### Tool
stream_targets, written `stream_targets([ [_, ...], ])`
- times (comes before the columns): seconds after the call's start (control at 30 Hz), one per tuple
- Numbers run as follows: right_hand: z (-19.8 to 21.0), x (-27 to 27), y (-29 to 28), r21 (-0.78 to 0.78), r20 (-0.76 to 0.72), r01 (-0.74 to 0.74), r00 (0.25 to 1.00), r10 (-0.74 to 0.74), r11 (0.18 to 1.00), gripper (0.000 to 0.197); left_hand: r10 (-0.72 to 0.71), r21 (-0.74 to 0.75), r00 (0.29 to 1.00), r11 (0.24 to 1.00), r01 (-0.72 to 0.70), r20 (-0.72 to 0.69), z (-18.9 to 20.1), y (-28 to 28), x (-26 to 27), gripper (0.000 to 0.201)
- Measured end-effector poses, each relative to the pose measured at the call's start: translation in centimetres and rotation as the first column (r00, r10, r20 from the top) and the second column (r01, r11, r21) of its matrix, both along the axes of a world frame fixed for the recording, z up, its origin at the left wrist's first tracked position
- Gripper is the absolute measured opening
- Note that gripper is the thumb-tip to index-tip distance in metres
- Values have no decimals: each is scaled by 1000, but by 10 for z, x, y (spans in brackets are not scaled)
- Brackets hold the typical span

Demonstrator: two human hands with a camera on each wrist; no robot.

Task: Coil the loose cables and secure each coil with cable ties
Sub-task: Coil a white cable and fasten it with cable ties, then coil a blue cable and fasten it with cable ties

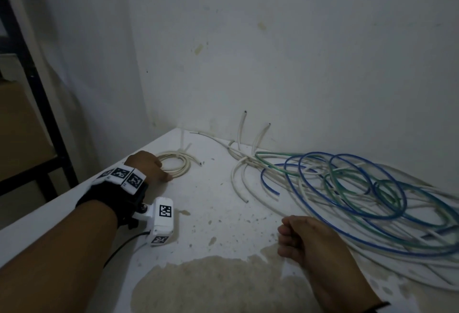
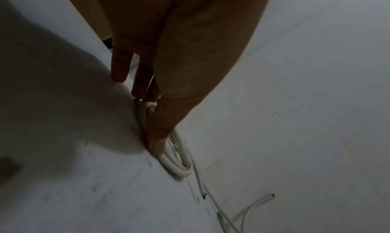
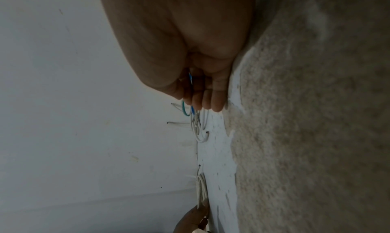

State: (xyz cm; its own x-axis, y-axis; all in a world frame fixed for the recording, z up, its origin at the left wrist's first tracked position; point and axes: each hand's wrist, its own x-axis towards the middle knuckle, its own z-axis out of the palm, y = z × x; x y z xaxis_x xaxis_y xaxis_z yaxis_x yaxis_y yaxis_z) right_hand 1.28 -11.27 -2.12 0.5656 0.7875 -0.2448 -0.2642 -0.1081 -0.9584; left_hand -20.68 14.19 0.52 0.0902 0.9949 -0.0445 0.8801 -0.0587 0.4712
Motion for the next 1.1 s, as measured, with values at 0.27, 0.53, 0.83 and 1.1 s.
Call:
stream_targets([
  [0.27, 5, -3, -6, 26, -27, -10, 1000, 10, 1000, 19, -41, 101, 995, 994, 32, 93, 13, -18, -6, 76],
  [0.53, 38, 3, -45, -18, 192, -180, 965, 180, 983, 18, -247, 226, 773, 964, 138, 584, 44, -128, 38, 8],
  [0.83, 44, 77, -168, 46, 58, 121, 991, -123, 992, 12, -440, 187, 649, 887, 423, 620, 31, -244, 137, 17],
  [1.1, 15, 117, -193, 86, -274, 339, 912, -305, 937, 7, -572, 253, 740, 820, 513, 354, 18, -261, 192, 20],
])
